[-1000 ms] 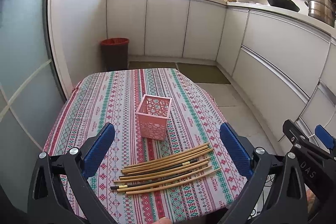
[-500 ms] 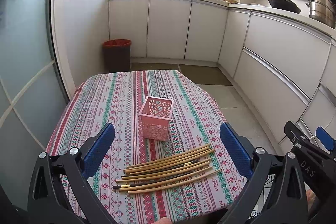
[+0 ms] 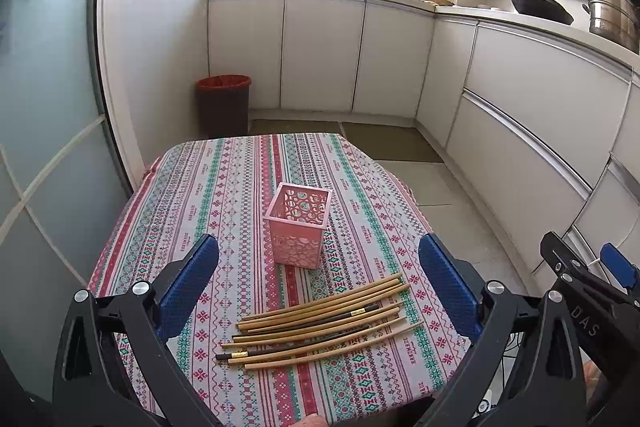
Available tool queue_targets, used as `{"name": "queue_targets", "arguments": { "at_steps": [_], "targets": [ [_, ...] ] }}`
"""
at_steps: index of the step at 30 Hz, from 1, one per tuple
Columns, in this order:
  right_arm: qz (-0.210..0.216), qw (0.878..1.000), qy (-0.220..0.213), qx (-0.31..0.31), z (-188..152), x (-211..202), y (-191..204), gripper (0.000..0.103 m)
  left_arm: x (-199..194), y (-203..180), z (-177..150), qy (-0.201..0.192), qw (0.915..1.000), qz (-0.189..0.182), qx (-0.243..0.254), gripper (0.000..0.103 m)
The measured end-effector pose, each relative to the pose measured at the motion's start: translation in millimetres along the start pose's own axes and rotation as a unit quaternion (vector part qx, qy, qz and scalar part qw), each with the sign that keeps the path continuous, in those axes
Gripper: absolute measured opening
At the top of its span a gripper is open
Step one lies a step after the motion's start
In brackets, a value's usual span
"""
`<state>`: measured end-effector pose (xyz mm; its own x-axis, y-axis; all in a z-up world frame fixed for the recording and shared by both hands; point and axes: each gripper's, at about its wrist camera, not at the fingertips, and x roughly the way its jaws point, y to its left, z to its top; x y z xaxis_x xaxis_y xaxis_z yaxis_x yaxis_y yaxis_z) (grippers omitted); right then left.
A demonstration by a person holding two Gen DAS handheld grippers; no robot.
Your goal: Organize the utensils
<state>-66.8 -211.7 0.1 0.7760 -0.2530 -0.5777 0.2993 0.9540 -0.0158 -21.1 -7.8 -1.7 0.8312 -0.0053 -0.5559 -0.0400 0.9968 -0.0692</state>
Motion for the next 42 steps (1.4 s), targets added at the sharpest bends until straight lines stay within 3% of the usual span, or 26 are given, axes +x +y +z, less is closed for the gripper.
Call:
{"name": "queue_targets", "arguments": {
  "at_steps": [22,29,34,38,42],
  "targets": [
    [-0.004,1.000,0.006,0.001,-2.6,2.8,-0.4,0.096,6.6,1.1,-3.5,0.010,0.9999,0.005,0.004,0.096],
    [-0.001,0.999,0.014,0.037,-0.6,7.3,-11.7,0.096,21.3,-3.6,-8.4,0.034,0.9993,-0.005,0.016,0.096],
    [0.024,0.991,0.029,0.128,3.0,14.4,-43.8,0.096,44.6,-19.8,-13.3,0.086,0.9928,-0.064,0.053,0.096],
    [0.020,0.985,0.037,0.168,3.8,22.2,-61.5,0.096,77.9,-41.9,-17.4,0.151,0.9757,-0.128,0.095,0.096],
    [0.016,0.981,0.059,0.186,2.7,36.3,-72.2,0.096,105.4,-63.6,-10.0,0.183,0.9573,-0.198,0.104,0.096]
  ]
}}
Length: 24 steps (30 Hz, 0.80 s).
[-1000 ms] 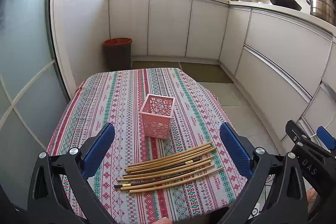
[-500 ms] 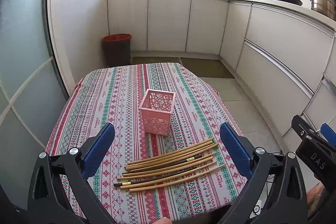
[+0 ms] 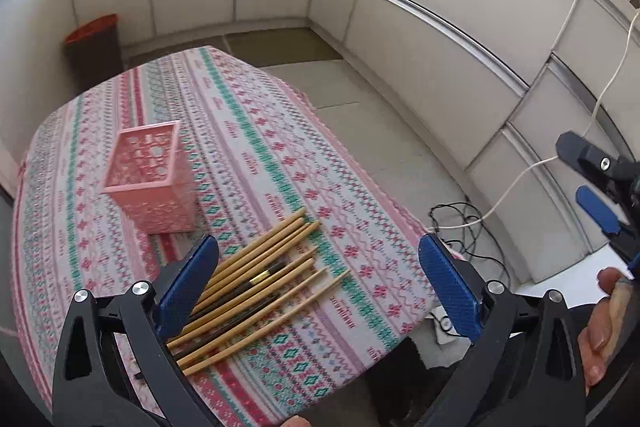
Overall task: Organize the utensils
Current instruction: 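Close the left gripper on a bamboo stick while the right gripper grasps another stick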
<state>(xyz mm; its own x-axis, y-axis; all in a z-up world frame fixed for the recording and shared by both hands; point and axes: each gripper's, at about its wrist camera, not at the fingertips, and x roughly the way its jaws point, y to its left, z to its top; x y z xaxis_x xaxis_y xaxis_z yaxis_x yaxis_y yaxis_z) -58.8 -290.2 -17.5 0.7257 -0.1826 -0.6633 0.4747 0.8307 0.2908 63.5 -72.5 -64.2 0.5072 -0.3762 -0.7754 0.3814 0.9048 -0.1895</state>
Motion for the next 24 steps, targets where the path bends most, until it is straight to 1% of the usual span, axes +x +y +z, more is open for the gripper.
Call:
{"name": "queue_targets", "arguments": {
  "at_steps": [2,3,4,5,7,9,10,11,12,13,14,15,16,17,20,24],
  "targets": [
    [0.001,1.000,0.022,0.014,2.4,10.7,-6.9,0.096,16.0,-6.9,16.4,0.015,0.9990,-0.034,0.022,0.096],
    [0.002,0.999,0.036,0.023,3.1,16.8,-10.8,0.096,31.9,-12.3,25.9,0.043,0.9966,-0.052,0.047,0.096],
    [0.003,0.998,0.048,0.031,3.5,22.0,-14.5,0.096,45.3,-15.5,31.7,0.071,0.9941,-0.054,0.061,0.096],
    [0.004,0.997,0.062,0.039,3.6,28.2,-18.0,0.096,64.0,-18.1,37.0,0.107,0.9906,-0.044,0.073,0.096],
    [0.006,0.995,0.087,0.052,2.1,38.5,-22.7,0.096,92.8,-16.0,41.4,0.157,0.9844,-0.030,0.075,0.096],
    [0.010,0.992,0.111,0.058,-0.5,48.5,-24.4,0.096,115.2,-7.2,42.6,0.195,0.9780,-0.036,0.066,0.090],
    [0.012,0.991,0.121,0.059,-2.0,52.6,-24.1,0.096,126.0,-1.2,41.8,0.211,0.9749,-0.030,0.065,0.080],
    [0.013,0.990,0.129,0.058,-3.1,55.6,-23.5,0.096,135.1,3.2,41.1,0.221,0.9727,-0.020,0.067,0.067],
    [0.015,0.989,0.137,0.057,-4.3,59.1,-22.7,0.096,143.7,8.5,40.4,0.232,0.9705,-0.011,0.066,0.061],
    [0.017,0.988,0.146,0.056,-5.8,62.9,-21.6,0.096,150.5,13.4,40.6,0.239,0.9690,-0.009,0.061,0.052],
    [0.018,0.987,0.151,0.055,-7.1,65.2,-21.2,0.096,156.3,18.4,39.6,0.244,0.9682,-0.012,0.055,0.048],
    [0.019,0.986,0.159,0.055,-8.5,68.2,-20.5,0.096,159.5,22.1,39.0,0.245,0.9682,-0.013,0.051,0.047],
    [0.020,0.984,0.165,0.056,-9.6,70.7,-20.1,0.096,162.9,25.1,38.0,0.246,0.9681,-0.011,0.049,0.044],
    [0.021,0.983,0.171,0.058,-10.7,73.4,-20.0,0.096,165.9,27.0,37.3,0.249,0.9671,-0.006,0.052,0.036],
    [0.023,0.981,0.184,0.060,-13.4,78.4,-19.7,0.096,169.3,30.3,36.0,0.256,0.9649,0.000,0.061,0.031],
    [0.022,0.980,0.192,0.056,-15.2,81.3,-17.6,0.096,181.1,34.6,34.3,0.258,0.9641,0.013,0.062,0.029]
  ]
}}
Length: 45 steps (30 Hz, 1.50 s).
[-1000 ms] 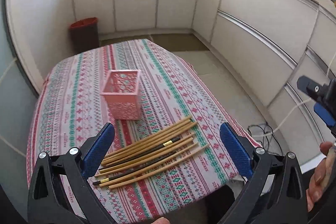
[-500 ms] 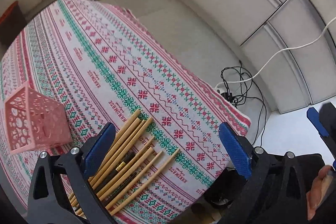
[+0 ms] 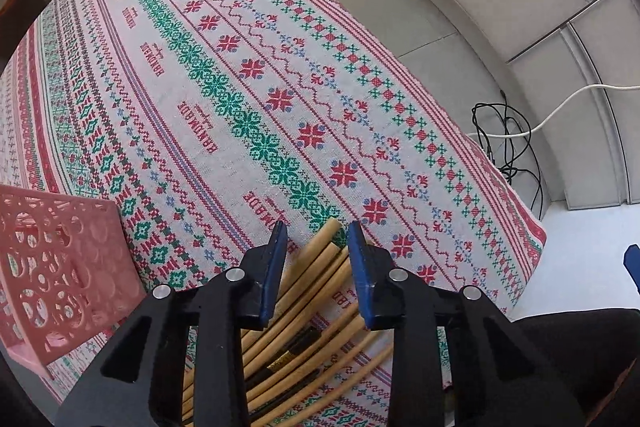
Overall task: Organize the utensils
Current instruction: 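Close the left gripper on a bamboo stick while the right gripper grasps another stick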
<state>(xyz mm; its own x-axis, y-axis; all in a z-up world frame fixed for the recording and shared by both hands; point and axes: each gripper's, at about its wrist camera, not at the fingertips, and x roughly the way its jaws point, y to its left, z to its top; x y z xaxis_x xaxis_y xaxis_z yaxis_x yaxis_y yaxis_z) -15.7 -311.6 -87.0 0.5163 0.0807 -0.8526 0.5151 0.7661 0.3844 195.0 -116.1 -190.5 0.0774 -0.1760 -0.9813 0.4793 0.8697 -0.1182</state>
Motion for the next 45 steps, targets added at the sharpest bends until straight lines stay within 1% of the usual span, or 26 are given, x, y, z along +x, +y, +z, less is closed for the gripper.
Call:
{"name": "queue_targets", "arguments": {
  "at_steps": [3,5,10,12,13,15,18,20,22,24,27,30,32,35,36,37,39,41,44,45],
  "targets": [
    [-0.002,1.000,0.003,-0.001,0.1,1.5,-0.1,0.096,6.2,4.8,3.6,0.002,1.0000,0.002,-0.007,0.024],
    [-0.004,1.000,0.003,-0.002,0.1,1.9,-0.3,0.096,9.2,6.3,5.7,0.000,0.9999,0.010,-0.004,0.018],
    [-0.008,1.000,0.016,-0.003,-0.8,7.2,-0.4,0.096,8.7,5.4,5.3,-0.009,0.9998,0.013,0.007,0.016],
    [-0.008,1.000,0.029,0.002,-1.0,12.8,-2.3,0.096,6.0,4.7,4.0,-0.022,0.9997,0.010,0.008,0.015],
    [-0.009,0.999,0.036,0.006,-1.8,16.3,-3.9,0.096,3.1,6.8,1.6,-0.028,0.9995,0.009,0.006,0.012],
    [-0.009,0.999,0.048,0.013,-2.5,22.2,-6.8,0.096,-13.4,11.1,-2.6,-0.050,0.9987,0.004,0.002,0.007],
    [-0.015,0.998,0.056,0.019,-4.0,29.5,-5.4,0.096,-41.9,14.8,-6.7,-0.081,0.9967,-0.005,-0.002,0.007],
    [-0.022,0.998,0.057,0.016,-3.9,34.8,0.5,0.096,-61.6,13.3,-14.8,-0.103,0.9947,-0.004,0.006,0.006],
    [-0.023,0.997,0.065,0.015,-3.6,41.7,6.7,0.096,-79.0,13.7,-26.4,-0.127,0.9919,-0.006,0.011,0.006],
    [-0.020,0.997,0.075,0.021,-5.5,49.2,10.6,0.096,-96.0,10.1,-40.3,-0.149,0.9887,-0.001,0.012,0.006],
    [-0.010,0.993,0.110,0.041,-12.6,63.4,12.7,0.096,-124.0,7.0,-67.2,-0.186,0.9826,-0.004,0.012,0.006],
    [-0.018,0.989,0.134,0.068,-22.5,75.0,11.4,0.096,-151.2,5.1,-96.3,-0.222,0.9750,-0.006,0.010,0.006],
    [-0.030,0.987,0.143,0.066,-28.0,81.0,16.4,0.092,-165.9,8.5,-113.4,-0.244,0.9696,-0.012,0.001,0.006],
    [-0.054,0.985,0.153,0.061,-36.0,90.7,28.4,0.077,-188.7,12.2,-136.6,-0.274,0.9616,-0.013,-0.005,0.006],
    [-0.064,0.984,0.157,0.062,-38.2,94.8,32.7,0.069,-195.4,12.9,-142.6,-0.283,0.9589,-0.012,-0.006,0.006],
    [-0.072,0.982,0.163,0.064,-40.4,99.3,36.5,0.060,-200.2,14.9,-145.2,-0.290,0.9568,-0.014,-0.007,0.006],
    [-0.082,0.978,0.179,0.071,-45.6,107.9,41.0,0.053,-209.2,15.7,-150.0,-0.303,0.9527,-0.016,-0.006,0.006],
    [-0.091,0.974,0.191,0.077,-51.3,114.6,44.7,0.050,-216.2,17.6,-152.4,-0.313,0.9497,-0.018,-0.006,0.006],
    [-0.107,0.970,0.206,0.072,-61.3,125.5,53.0,0.037,-222.5,20.6,-155.5,-0.322,0.9465,-0.024,-0.007,0.006],
    [-0.113,0.968,0.212,0.070,-64.1,130.5,55.6,0.028,-223.9,21.3,-156.5,-0.324,0.9458,-0.025,-0.009,0.006]
  ]
}}
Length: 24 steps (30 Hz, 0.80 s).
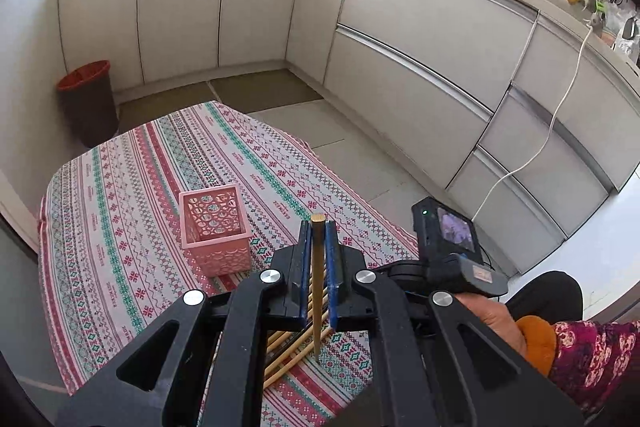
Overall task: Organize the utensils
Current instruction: 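Close the left gripper on a bamboo stick while the right gripper grasps another stick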
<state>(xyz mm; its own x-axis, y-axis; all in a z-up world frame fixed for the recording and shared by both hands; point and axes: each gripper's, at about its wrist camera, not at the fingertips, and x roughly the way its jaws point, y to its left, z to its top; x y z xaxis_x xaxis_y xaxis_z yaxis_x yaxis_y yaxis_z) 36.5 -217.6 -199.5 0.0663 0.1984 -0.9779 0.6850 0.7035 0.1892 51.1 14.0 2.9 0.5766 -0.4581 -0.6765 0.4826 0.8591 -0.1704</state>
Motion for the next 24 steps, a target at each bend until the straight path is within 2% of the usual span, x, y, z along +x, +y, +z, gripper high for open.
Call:
{"name": "queue_targets", "arguments": {
  "at_steps": [3,11,14,19,24],
  "targets": [
    [-0.013,1.000,-0.013,-0.006,-2.8,4.1,12.3,0.023,-2.5,2.6,-2.0,-0.003,1.0000,-0.001,-0.003,0.006],
    [-0.006,0.999,-0.010,0.034,1.7,7.2,19.4,0.026,-8.7,5.2,-0.3,-0.008,0.9999,0.004,-0.007,0.006],
    [-0.018,0.999,-0.019,0.025,2.1,7.8,24.0,0.015,-6.9,3.7,-0.5,-0.006,0.9999,0.006,-0.006,0.006],
    [0.015,0.999,-0.036,0.022,7.4,6.9,20.6,0.006,-6.3,3.6,-1.4,-0.003,0.9999,0.011,-0.005,0.006],
    [0.055,0.996,-0.064,0.016,14.7,-4.8,9.2,0.005,-12.5,6.0,-0.7,-0.009,0.9998,0.014,-0.007,0.006]
  ]
}}
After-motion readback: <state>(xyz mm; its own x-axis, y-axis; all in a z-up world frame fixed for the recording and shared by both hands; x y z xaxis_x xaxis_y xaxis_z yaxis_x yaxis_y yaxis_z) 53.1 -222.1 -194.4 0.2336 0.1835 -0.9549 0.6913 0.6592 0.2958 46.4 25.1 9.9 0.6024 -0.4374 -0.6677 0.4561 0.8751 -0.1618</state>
